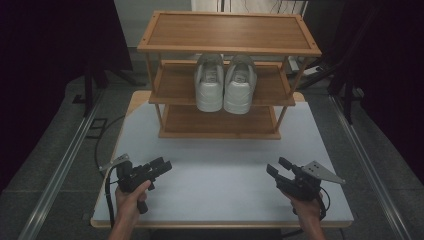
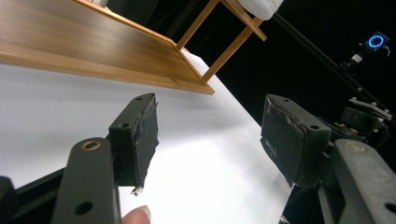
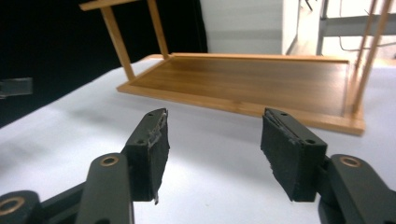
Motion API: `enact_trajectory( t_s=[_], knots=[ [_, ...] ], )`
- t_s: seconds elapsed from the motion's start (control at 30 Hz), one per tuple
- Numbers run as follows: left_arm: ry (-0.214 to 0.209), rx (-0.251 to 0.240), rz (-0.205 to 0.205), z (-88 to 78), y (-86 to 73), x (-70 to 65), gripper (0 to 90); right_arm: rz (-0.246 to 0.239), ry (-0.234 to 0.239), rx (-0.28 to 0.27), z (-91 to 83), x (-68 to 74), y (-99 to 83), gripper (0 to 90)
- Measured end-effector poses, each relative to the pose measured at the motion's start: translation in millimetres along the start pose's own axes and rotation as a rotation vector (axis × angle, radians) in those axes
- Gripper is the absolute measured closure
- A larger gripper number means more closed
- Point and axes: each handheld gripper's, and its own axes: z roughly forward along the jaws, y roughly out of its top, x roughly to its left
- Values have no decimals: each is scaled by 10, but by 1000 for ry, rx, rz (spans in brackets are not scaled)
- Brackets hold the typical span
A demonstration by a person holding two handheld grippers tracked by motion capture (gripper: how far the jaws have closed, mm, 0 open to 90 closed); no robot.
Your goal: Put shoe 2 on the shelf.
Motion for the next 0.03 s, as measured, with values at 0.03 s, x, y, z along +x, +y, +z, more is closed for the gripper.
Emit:
enact_trajectory(
  t_s=[0.03],
  knots=[
    [0, 0, 0, 0, 0, 0, 359, 0, 0, 0, 0, 0, 0, 406]
  ],
)
